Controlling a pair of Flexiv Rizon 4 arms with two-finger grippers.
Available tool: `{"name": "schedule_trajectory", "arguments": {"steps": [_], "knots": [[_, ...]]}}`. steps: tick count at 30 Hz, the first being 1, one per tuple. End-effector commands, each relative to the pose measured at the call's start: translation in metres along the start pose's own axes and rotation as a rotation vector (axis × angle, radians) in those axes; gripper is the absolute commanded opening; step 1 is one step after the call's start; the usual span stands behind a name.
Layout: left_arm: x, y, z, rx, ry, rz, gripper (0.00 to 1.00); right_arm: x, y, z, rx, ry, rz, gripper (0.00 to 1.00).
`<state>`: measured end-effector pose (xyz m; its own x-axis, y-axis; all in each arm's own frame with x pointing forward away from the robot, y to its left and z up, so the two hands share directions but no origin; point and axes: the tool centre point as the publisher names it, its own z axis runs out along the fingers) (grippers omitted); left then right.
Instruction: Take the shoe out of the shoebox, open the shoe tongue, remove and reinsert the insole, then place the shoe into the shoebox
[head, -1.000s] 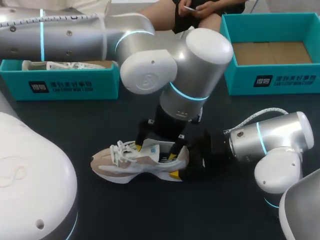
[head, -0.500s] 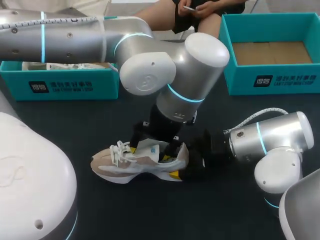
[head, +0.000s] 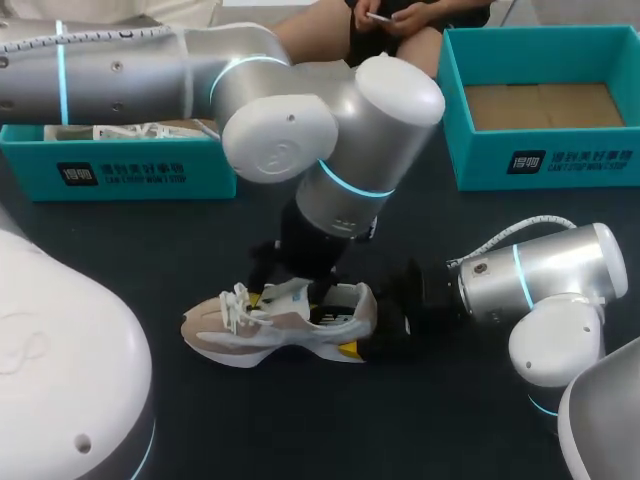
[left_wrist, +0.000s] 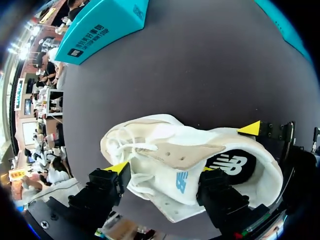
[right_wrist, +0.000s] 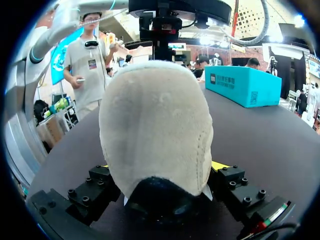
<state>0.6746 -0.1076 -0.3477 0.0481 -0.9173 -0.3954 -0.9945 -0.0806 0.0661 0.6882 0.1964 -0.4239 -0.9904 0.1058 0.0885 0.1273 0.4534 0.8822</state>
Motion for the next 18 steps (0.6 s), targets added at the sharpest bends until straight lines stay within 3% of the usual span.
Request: {"name": "schedule_trajectory", "arguments": {"steps": [1,4,5,10,18], "knots": [[-0.017,0.002,-0.005,0.011,0.036,-0.009,0.29,-0.001,-0.002,0.006,0.004,-0.002,0.002,0.0],[-0.021,0.002,-0.008,0.016,0.05,-0.015,0.02,-0.001,-0.002,0.006,0.004,-0.002,0.002,0.0],[-0.023,0.003,-0.008,0.019,0.055,-0.015,0.0,-0.001,-0.002,0.006,0.004,-0.002,0.002,0.0],[-0.034,0.007,-0.013,0.025,0.084,0.008,0.0,-0.001,-0.002,0.006,0.004,-0.002,0.002,0.0],[-0.069,0.005,-0.014,0.032,0.118,-0.059,0.0,-0.001,-0.002,0.006,0.004,-0.002,0.002,0.0]]}}
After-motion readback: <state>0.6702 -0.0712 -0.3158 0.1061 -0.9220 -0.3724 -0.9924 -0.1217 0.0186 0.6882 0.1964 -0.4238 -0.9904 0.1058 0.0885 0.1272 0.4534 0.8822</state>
